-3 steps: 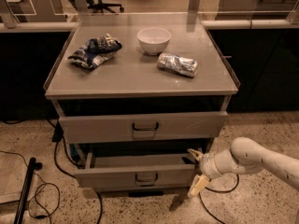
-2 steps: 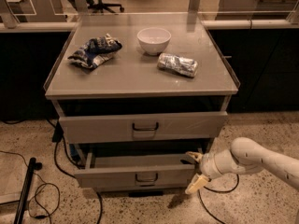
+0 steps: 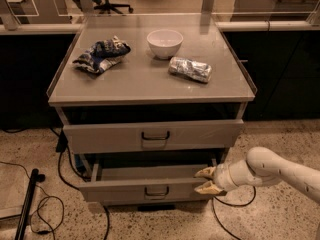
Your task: Open middle drawer
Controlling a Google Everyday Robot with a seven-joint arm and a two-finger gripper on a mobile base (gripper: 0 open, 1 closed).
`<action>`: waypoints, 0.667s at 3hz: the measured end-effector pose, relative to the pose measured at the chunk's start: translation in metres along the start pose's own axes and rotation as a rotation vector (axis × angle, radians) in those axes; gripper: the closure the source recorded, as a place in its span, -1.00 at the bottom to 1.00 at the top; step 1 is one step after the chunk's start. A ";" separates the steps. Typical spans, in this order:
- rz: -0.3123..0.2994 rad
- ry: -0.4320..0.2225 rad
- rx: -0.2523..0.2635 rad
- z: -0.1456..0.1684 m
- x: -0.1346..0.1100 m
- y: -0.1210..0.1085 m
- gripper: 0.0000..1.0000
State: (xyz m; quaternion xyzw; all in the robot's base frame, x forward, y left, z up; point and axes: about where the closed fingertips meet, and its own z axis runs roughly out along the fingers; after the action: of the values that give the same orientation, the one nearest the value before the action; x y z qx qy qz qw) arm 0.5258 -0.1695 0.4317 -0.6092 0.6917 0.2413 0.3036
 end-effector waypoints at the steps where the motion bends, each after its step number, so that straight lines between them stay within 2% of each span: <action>1: 0.006 0.009 -0.006 -0.002 0.003 0.009 0.66; 2: 0.038 0.032 -0.005 -0.013 0.015 0.032 1.00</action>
Offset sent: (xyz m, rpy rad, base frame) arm -0.0825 -0.0382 -0.0067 -0.0566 0.0854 -0.0639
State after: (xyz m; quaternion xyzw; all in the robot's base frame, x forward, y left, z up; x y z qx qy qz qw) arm 0.4916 -0.1842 0.4293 -0.6005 0.7072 0.2390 0.2866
